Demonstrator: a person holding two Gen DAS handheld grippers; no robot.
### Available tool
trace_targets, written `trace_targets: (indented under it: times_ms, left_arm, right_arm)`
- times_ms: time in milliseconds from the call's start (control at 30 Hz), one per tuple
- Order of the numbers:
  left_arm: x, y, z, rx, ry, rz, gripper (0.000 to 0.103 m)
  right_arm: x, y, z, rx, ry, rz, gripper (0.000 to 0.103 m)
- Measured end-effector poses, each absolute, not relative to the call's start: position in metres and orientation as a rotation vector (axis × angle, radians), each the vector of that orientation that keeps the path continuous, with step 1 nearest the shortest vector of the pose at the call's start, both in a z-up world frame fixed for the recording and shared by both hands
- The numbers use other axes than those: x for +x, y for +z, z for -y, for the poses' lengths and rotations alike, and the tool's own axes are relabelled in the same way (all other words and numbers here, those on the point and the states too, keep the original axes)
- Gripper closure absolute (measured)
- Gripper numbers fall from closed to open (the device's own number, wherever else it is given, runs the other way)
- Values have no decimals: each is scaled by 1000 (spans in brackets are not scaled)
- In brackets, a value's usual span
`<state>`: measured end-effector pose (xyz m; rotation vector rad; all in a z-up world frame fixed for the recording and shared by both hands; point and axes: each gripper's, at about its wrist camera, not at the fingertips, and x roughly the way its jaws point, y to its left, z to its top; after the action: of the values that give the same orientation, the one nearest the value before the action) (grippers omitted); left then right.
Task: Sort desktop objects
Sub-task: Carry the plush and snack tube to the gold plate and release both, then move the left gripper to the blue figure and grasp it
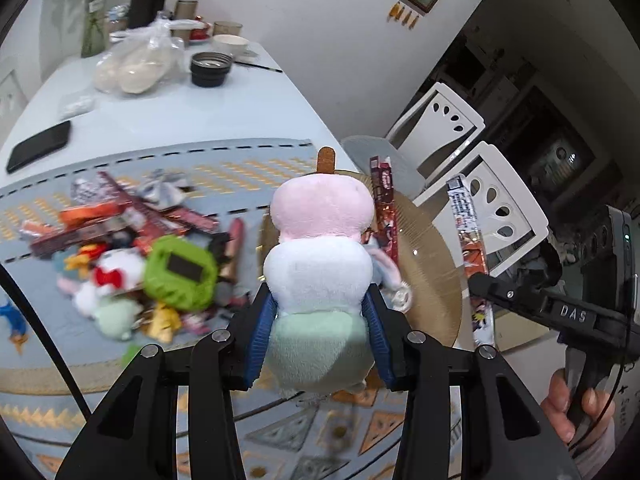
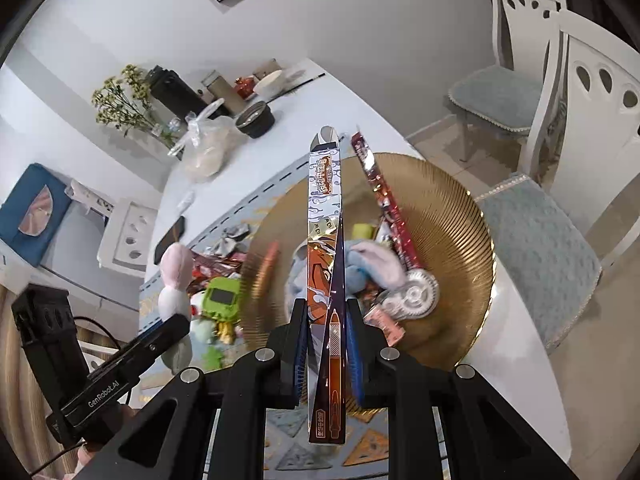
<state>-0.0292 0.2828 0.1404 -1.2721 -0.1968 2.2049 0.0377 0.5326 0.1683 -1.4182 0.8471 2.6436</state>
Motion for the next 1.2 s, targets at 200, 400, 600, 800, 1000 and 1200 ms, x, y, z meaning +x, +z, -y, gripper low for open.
trace_targets:
  times_ms: [200,400,600,800,1000,1200]
  left_arm:
    - [-61,113,-314,-1411,2097,350,56]
    - [-61,104,-308,-1456,2116,391,56]
    - [-54,100,-281,-1500,2163,441,56]
    - [-41,99,-221,-1525,2231,545,56]
    - [-34,88,-109,-1559,2336,741,53]
    - [-37,70,6,-1600,2523,888,39]
  right_arm:
    - [15,161,-542,-1438,2622,-785,54]
    - [14,157,-558,-1466,2613,-780,54]
    - [11,149,-562,-1530,2599,-838,53]
    - [-5,154,-524,-1577,2679,-862,53]
    - [-22,162,-453,-1652,2755,-768,51]
    - [-38,148,-372,-1788,2724,-768,49]
